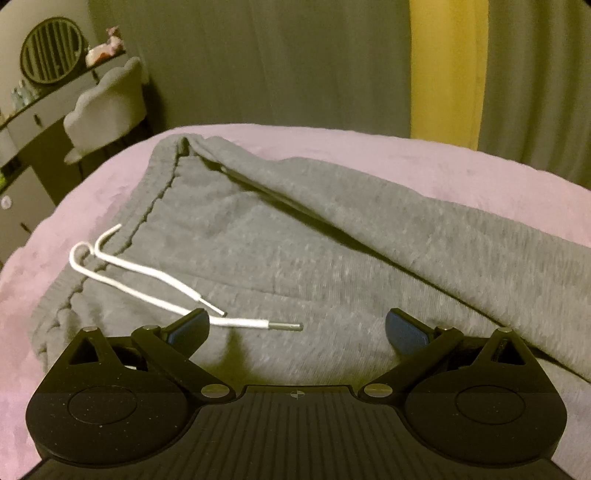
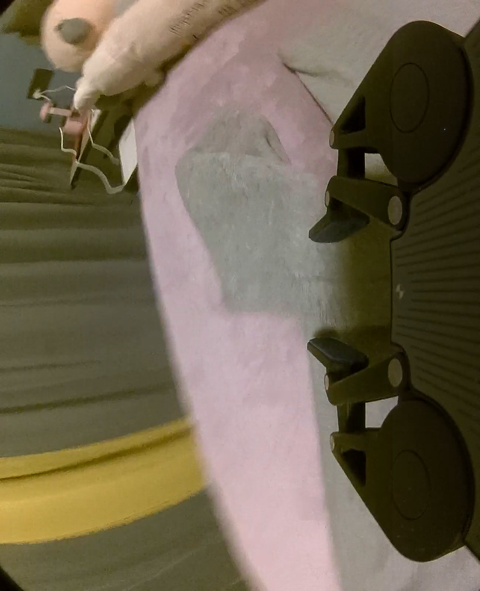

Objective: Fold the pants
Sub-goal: 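Grasp the leg cuff with the right tool while the left tool grasps the waistband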

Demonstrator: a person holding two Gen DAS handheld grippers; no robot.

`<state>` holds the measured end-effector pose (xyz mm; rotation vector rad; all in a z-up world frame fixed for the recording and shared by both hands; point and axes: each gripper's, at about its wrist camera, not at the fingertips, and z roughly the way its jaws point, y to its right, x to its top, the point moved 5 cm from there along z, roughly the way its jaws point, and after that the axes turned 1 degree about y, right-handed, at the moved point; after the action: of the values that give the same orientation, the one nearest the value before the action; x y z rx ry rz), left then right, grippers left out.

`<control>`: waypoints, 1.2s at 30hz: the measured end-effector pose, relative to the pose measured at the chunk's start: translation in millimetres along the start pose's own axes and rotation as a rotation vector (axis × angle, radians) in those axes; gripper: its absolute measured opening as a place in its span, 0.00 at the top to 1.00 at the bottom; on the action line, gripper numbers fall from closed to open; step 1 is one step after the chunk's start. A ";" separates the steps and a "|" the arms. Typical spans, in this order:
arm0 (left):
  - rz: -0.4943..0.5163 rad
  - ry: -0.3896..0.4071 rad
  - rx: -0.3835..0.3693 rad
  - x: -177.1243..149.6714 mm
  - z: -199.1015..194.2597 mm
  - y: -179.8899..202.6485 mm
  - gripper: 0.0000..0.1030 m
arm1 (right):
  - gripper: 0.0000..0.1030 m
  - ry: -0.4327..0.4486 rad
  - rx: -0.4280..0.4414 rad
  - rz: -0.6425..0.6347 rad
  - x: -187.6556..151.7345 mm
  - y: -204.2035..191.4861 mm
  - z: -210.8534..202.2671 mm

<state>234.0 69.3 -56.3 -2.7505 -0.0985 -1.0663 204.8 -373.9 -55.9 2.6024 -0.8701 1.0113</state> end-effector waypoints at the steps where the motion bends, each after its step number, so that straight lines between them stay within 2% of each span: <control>1: -0.008 -0.005 -0.007 0.0 1.9 -0.7 0.00 | 0.36 -0.035 -0.030 -0.025 -0.9 -2.1 13.9; 2: -0.014 -0.010 -0.012 -0.5 2.8 -0.5 0.00 | 0.36 -0.043 -0.049 -0.040 -1.5 -2.5 22.7; 3: -0.022 -0.018 -0.019 -0.8 5.6 -1.5 0.00 | 0.44 -0.021 -0.059 -0.031 -1.1 -0.2 26.4; 4: -0.028 -0.024 -0.024 -0.8 7.2 -2.0 0.00 | 0.65 -0.015 -0.061 -0.007 1.7 2.7 26.9; 6: -0.041 -0.031 -0.035 -0.8 9.3 -3.2 0.00 | 0.86 -0.013 -0.063 0.043 8.3 13.4 21.1; 8: -0.052 -0.034 -0.042 -0.3 10.1 -4.6 0.00 | 0.89 -0.021 0.002 0.137 8.3 32.4 9.4; 10: -0.055 -0.030 -0.042 0.4 8.9 -6.3 0.00 | 0.91 -0.018 0.066 0.241 7.1 55.2 -2.6; 12: -0.062 -0.025 -0.035 1.0 7.5 -8.6 0.00 | 0.92 0.033 0.121 0.328 0.6 76.5 -30.7; 16: -0.094 -0.013 -0.026 2.9 3.7 -12.5 0.00 | 0.93 0.167 0.110 0.429 -29.8 131.9 -103.4; 18: -0.105 -0.001 -0.042 3.7 -0.9 -11.4 0.00 | 0.93 0.153 0.107 0.472 -57.5 158.5 -117.4; 21: -0.110 0.015 -0.075 4.9 -8.2 -8.7 0.00 | 0.93 0.033 0.015 0.410 -104.3 175.6 -99.5; 24: -0.131 0.034 -0.084 9.8 -10.9 -13.7 0.00 | 0.92 0.007 -0.006 0.419 -130.9 182.9 -78.5; 27: -0.195 0.020 -0.103 18.2 -5.1 -28.2 0.00 | 0.92 -0.001 0.014 0.441 -133.9 184.0 -69.9; 31: -0.279 -0.059 -0.106 34.8 18.3 -54.5 0.00 | 0.91 0.001 0.038 0.455 -136.3 186.6 -68.5; 35: -0.264 -0.056 -0.112 57.3 34.5 -66.5 0.00 | 0.89 0.009 0.089 0.534 -144.4 190.0 -69.4; 36: -0.255 -0.052 -0.120 63.9 39.7 -66.9 0.00 | 0.86 0.013 0.098 0.540 -145.0 191.3 -68.5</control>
<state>298.8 142.4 -31.8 -2.9335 -0.4153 -1.0927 -32.2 -435.1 -105.0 2.4817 -1.6099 1.2154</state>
